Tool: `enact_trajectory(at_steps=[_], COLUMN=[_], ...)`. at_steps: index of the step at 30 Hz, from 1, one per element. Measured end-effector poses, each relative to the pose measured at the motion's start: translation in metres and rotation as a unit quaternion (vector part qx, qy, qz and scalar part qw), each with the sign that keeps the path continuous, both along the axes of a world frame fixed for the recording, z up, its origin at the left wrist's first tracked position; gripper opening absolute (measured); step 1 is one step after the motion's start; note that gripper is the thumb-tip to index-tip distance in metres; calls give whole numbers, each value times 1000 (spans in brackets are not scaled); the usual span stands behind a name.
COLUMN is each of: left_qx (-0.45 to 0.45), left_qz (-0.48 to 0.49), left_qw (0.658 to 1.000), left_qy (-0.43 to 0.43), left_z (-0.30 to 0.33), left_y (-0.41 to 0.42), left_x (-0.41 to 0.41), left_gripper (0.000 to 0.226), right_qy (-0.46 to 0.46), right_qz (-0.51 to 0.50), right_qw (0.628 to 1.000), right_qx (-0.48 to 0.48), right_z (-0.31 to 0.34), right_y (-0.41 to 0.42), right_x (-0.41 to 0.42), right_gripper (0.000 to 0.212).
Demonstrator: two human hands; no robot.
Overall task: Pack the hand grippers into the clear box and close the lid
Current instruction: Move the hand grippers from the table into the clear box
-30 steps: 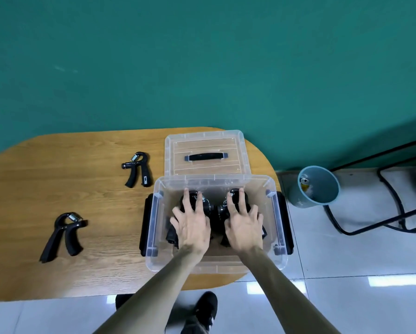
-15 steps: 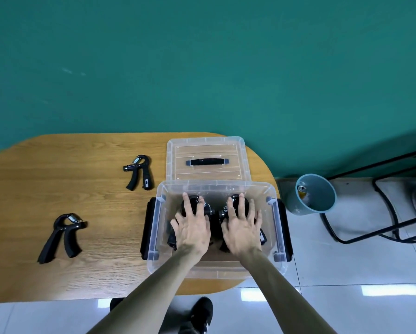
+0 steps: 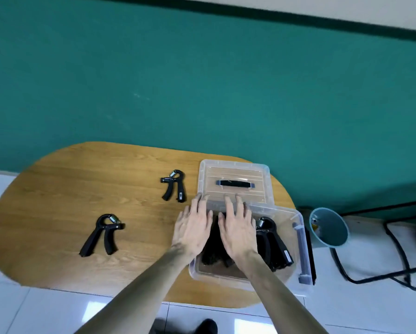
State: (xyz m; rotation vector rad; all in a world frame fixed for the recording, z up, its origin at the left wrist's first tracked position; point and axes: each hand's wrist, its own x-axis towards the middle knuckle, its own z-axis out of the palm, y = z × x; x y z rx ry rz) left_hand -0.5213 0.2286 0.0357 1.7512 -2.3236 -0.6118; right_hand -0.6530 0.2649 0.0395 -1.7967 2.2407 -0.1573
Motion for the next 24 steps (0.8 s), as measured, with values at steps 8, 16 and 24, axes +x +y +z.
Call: enact_trajectory(at_steps=[8,16,24], left_qx=[11,69,115], left_qz=[79,93,76], left_qw=[997,990,985], left_qy=[7,-75,-102], left_z=[20,-7,-59], left_y=[-37,-71,-77], left_x=[118,216,270], left_gripper=[55,62,64], right_qy=[23,36,47], right_qz=[58,97,82], right_qw=[998,993,990], right_qx=[21,59,101], right_z=[20,-2,-50], right_y=[-46,-85,-108], right_x=[87,183,222], right_gripper=[55,56,59])
